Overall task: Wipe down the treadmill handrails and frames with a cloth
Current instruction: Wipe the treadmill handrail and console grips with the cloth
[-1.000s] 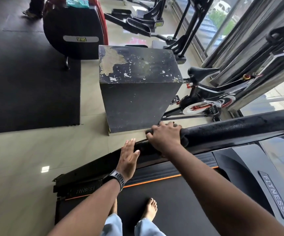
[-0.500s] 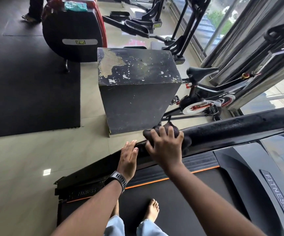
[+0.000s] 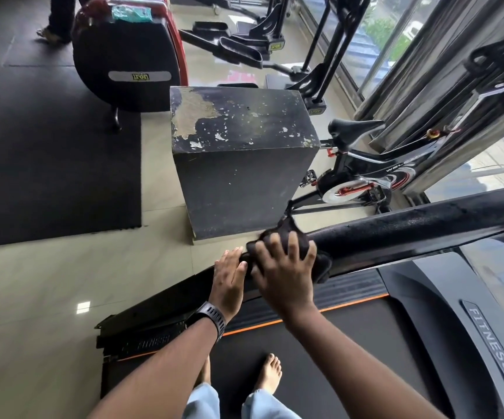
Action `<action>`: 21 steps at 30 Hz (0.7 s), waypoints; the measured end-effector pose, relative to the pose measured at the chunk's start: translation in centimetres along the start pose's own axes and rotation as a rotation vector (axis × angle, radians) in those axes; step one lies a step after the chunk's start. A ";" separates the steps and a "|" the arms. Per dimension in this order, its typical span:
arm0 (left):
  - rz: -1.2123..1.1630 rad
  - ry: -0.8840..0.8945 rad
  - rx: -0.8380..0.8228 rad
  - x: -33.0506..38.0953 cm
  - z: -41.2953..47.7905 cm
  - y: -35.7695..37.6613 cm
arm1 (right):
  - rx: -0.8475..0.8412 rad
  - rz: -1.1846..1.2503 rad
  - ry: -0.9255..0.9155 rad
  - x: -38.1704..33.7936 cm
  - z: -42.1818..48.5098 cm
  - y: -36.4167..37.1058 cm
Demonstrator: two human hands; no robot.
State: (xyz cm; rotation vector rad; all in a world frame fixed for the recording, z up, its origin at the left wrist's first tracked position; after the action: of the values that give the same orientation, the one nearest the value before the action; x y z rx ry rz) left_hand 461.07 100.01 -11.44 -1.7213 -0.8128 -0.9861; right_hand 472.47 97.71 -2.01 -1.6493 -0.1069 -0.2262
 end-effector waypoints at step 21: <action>-0.041 0.021 -0.053 0.7 -0.9 0.1 | -0.117 0.015 0.019 3.4 4.9 -1.2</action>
State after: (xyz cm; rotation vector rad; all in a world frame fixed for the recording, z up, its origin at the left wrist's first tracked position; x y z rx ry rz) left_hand 461.28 99.17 -10.66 -1.7427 -0.8175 -1.0602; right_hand 475.94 102.51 -0.48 -1.7631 -0.0684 -0.2403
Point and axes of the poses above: each hand's wrist, its own z-axis towards the middle knuckle, its own y-axis out of the palm, x = y × z, the point moved 7 cm from there along z, towards the middle knuckle, and after that the axes turned 2 degrees about -z, right-handed, at the moved point
